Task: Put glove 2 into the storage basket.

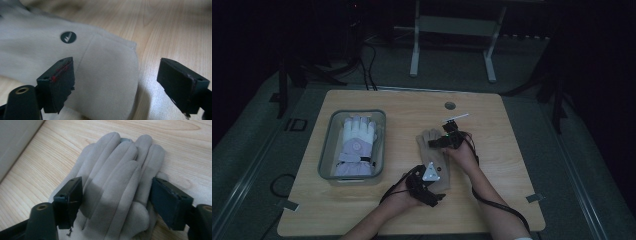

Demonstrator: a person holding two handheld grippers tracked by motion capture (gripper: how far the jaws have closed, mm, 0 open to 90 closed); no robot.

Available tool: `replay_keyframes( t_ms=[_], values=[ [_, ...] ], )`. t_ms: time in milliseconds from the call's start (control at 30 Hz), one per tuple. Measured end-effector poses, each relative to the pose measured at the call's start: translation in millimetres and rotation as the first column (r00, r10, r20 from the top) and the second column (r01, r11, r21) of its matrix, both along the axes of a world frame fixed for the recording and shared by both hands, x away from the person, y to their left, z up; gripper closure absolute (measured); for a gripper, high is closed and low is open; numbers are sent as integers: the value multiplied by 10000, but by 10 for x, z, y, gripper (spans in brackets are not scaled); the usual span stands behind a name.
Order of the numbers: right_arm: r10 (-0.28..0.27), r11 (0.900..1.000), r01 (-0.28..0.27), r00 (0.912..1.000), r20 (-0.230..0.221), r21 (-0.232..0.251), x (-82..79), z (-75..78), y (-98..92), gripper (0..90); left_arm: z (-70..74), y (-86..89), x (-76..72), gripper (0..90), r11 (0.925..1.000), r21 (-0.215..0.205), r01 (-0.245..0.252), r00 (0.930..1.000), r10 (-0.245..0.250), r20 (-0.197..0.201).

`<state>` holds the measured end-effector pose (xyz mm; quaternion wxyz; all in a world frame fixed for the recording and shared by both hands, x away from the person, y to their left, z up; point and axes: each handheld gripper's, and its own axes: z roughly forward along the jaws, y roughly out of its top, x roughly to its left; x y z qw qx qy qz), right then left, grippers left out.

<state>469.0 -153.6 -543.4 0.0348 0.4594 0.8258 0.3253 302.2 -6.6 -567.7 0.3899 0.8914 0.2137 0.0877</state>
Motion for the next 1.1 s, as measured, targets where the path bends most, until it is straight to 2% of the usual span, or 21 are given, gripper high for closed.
replay_keyframes(
  t_ms=[133, 233, 300, 367, 433, 500, 533, 600, 667, 700, 833, 1100],
  values=[
    [354, 9979, -356, 9994, -42, -539, 5, 6, 22, 352, 38, -22, 50, 250, 9980, 626, 121, 9998, -130, 132],
    [628, 9939, -619, 9980, 74, -909, -3, 1, 60, 411, 46, -38, 60, 354, 9939, 1104, 15, 9985, -75, 539],
    [665, 9932, -655, 9978, 74, -964, -13, 3, 80, 470, 50, -52, 59, 422, 9896, 1438, -46, 9956, -90, 934],
    [735, 9928, -723, 9973, 88, -952, -16, 4, 83, 523, 57, -53, 76, 506, 9884, 1518, -106, 9947, -52, 1029],
    [697, 9942, -692, 9976, 25, -824, -14, 8, 71, 574, 61, -52, 91, 642, 9862, 1619, -349, 9925, 152, 1215],
    [654, 9953, -652, 9979, 0, -713, -12, 13, 56, 630, 71, -43, 117, 743, 9872, 1534, -429, 9933, 257, 1125],
    [603, 9963, -601, 9982, 12, -611, -15, 29, 45, 662, 75, -34, 130, 762, 9889, 1415, -444, 9949, 310, 959],
    [637, 9969, -633, 9979, 73, -466, -25, 55, 42, 712, 88, -22, 135, 783, 9897, 1343, -491, 9952, 372, 901],
    [651, 9962, -634, 9975, 258, -602, -46, 81, 63, 730, 102, -15, 124, 797, 9900, 1311, -528, 9949, 409, 918],
    [678, 9958, -658, 9973, 293, -632, -50, 88, 71, 735, 111, -14, 113, 802, 9900, 1295, -563, 9944, 441, 956],
    [636, 9980, -635, 9975, 292, -54, -47, 174, 58, 744, 173, 5, 90, 807, 9907, 1200, -646, 9935, 525, 1012],
    [649, 9975, -663, 9961, 595, 232, -67, 351, 62, 743, 351, 73, 64, 812, 9906, 1127, -780, 9894, 630, 1307]
  ],
)
